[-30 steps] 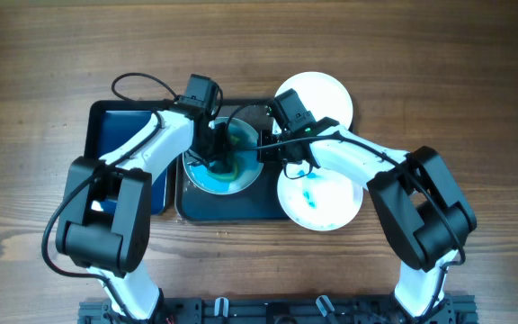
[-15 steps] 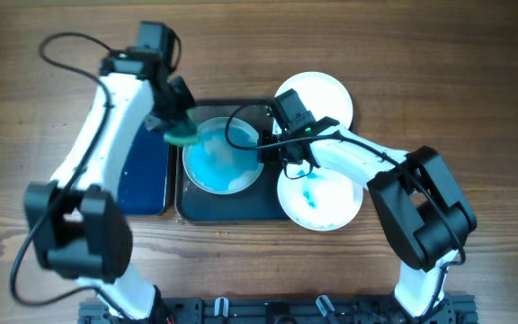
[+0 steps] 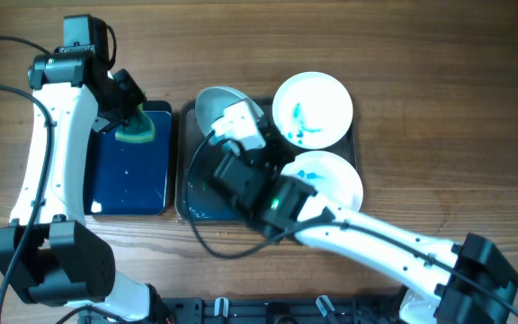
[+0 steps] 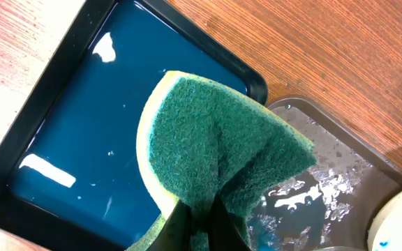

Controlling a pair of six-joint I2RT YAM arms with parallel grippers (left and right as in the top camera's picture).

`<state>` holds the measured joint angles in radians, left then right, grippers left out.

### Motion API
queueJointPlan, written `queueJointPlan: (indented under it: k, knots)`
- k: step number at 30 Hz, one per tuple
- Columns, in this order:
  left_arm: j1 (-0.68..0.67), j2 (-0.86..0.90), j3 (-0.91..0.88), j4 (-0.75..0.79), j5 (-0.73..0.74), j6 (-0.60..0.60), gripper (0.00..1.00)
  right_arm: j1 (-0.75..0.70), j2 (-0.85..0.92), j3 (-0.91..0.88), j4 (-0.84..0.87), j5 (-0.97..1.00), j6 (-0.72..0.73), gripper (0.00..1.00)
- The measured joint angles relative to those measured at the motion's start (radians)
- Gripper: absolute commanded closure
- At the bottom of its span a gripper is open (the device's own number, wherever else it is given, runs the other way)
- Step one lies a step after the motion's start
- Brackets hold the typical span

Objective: Clean dirty plates on tray and stack at the side
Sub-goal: 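Lift the scrubbed plate with the right gripper and place it right of the tray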

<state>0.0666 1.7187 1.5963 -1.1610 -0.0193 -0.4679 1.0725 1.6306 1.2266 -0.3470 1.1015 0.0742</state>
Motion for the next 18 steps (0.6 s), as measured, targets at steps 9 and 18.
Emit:
queueJointPlan:
  k: [9, 18]
  knots:
    - [0.0, 0.0, 0.0, -0.005, -0.003, 0.0, 0.96, 0.107, 0.002, -0.003, 0.288, 0.335, -0.413, 0.96]
    - [0.0, 0.0, 0.0, -0.006, -0.003, 0.0, 0.96, 0.0, 0.002, 0.006, -0.168, -0.325, 0.175, 0.96]
